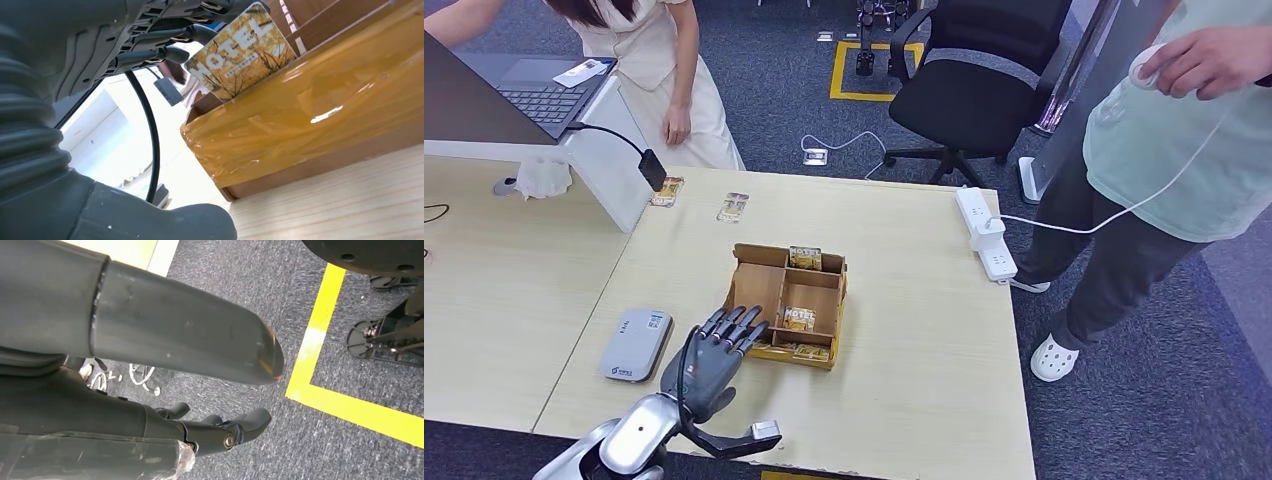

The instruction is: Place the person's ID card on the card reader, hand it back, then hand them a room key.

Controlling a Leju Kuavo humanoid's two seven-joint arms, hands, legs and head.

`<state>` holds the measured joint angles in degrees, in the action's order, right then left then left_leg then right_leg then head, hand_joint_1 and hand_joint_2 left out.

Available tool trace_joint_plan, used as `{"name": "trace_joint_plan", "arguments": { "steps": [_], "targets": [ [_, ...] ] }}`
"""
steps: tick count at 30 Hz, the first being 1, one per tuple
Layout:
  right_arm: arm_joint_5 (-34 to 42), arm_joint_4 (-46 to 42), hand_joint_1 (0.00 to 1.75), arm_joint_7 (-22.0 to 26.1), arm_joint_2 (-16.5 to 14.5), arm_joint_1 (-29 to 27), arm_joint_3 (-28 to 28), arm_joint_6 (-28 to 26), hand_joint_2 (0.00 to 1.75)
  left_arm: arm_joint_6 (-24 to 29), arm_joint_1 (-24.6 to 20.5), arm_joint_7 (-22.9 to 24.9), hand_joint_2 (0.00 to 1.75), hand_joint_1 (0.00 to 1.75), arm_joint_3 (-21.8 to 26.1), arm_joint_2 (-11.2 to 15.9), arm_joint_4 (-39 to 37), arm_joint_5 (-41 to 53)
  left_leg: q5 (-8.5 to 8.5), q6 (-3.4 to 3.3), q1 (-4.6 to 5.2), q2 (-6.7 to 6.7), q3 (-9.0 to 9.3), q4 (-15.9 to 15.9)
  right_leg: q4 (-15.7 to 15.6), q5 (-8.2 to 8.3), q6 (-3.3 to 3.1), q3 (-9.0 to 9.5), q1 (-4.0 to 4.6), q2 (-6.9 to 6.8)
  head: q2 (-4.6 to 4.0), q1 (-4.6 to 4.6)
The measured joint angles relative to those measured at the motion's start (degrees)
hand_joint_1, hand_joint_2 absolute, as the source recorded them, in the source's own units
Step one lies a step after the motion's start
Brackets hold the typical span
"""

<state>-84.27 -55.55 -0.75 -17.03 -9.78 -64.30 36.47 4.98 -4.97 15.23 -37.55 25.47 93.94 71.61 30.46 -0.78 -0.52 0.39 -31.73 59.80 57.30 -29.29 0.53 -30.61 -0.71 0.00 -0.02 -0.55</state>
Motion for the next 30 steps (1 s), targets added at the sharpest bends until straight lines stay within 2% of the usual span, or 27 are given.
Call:
{"name": "trace_joint_plan", "arguments": {
  "steps": [3,5,7,9,30],
  "targets": [
    [0.19,-0.33,0.0,-0.09,0.0,-0.1,0.28,0.19,0.0,-0.07,0.0,0.08,1.75,0.0,0.01,-0.1,-0.26,0.05,0.0,0.0,0.0,0.0,0.0,0.0,0.0,0.0,0.0,0.0,0.0,0.0,0.0,0.01],
    [0.22,-0.52,0.0,-0.1,0.0,-0.18,0.43,0.26,0.0,-0.07,0.0,0.14,1.75,0.78,0.02,-0.19,-0.32,0.05,0.0,0.0,0.0,0.0,0.0,0.0,0.0,0.0,0.0,0.0,0.0,0.0,0.0,0.01],
    [0.31,-0.71,0.0,-0.14,0.0,-0.24,0.55,0.33,0.0,-0.15,0.0,0.19,1.75,1.65,0.02,-0.23,-0.33,-0.04,0.0,0.0,0.0,0.0,0.0,0.0,0.0,0.0,0.0,-0.01,0.0,0.0,0.0,0.0],
    [0.54,-0.88,0.0,-0.26,0.0,-0.28,0.72,0.4,0.0,-0.37,0.0,0.09,1.75,1.75,0.03,-0.23,-0.33,-0.57,0.0,0.0,0.0,0.0,0.0,0.0,0.0,0.0,0.0,-0.01,0.0,0.0,0.0,-0.01],
    [1.48,-1.65,0.0,-1.32,0.0,-0.65,2.22,0.49,0.0,-1.36,-1.15,-1.55,1.75,1.75,0.17,-0.21,-0.33,-3.15,0.0,0.0,0.0,0.0,0.03,-0.02,0.0,0.0,0.0,0.02,-0.01,0.0,0.0,0.0]
  ]
}}
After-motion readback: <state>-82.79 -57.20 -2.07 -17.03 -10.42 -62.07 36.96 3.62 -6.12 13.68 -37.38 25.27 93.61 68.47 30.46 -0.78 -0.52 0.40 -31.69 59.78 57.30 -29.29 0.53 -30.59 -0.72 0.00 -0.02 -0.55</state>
